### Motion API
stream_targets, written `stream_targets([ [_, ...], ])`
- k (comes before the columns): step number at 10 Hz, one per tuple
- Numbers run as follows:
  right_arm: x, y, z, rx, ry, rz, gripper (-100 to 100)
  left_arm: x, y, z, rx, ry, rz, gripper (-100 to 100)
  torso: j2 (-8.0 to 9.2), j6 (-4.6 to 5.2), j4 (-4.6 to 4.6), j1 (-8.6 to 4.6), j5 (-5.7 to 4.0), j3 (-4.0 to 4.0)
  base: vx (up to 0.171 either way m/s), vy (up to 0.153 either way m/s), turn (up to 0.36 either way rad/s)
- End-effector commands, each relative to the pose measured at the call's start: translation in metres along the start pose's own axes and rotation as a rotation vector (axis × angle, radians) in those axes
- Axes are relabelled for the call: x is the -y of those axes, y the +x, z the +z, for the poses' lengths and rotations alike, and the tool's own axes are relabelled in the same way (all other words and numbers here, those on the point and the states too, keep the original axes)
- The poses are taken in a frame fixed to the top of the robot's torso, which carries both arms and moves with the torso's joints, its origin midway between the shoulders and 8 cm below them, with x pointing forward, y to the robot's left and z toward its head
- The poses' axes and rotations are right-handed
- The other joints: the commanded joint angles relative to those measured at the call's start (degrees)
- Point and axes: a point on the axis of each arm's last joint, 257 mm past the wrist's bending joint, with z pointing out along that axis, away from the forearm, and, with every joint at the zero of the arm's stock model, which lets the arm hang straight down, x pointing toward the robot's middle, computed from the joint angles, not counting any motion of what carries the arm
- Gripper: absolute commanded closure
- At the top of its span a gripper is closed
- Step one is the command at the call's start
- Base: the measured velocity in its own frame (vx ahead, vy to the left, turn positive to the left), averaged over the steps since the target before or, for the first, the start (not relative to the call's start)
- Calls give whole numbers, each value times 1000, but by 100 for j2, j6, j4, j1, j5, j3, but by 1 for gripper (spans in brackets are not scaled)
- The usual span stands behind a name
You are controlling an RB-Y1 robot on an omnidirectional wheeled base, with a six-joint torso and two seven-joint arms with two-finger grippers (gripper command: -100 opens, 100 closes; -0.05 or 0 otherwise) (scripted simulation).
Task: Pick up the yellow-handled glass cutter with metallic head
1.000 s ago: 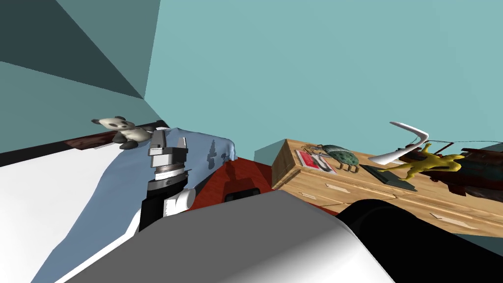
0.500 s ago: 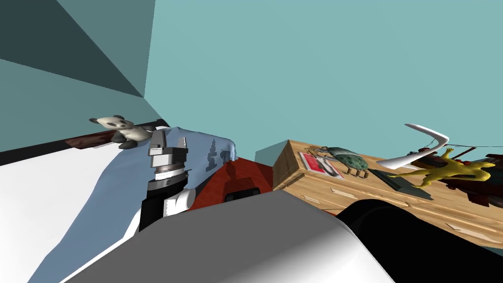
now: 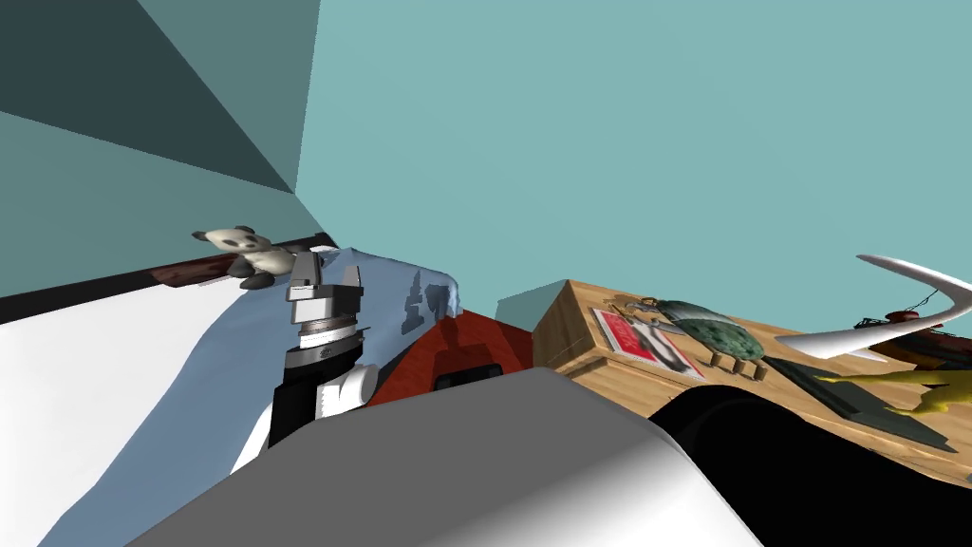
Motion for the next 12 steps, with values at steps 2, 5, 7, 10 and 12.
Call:
stream_targets([
  [2,13,-7,-12,1,36,-17,-100,0,0,0,0,0,0,0,11,5,1,-3,-2,5,111,-40,19],
  [5,42,-35,-50,2,135,-80,-100,0,0,0,0,0,0,0,18,2,4,-4,-1,10,165,-63,120],
  [7,46,-42,-58,5,153,-95,-100,0,0,0,0,0,0,0,3,4,0,-28,-10,0,198,-104,75],
  [10,48,-54,-66,14,170,-116,-100,0,0,0,0,0,0,0,20,3,4,-5,-4,10,163,-72,105],
  [12,48,-59,-67,19,172,-123,-100,0,0,0,0,0,0,0,10,6,1,-16,-8,4,158,-110,64],
])
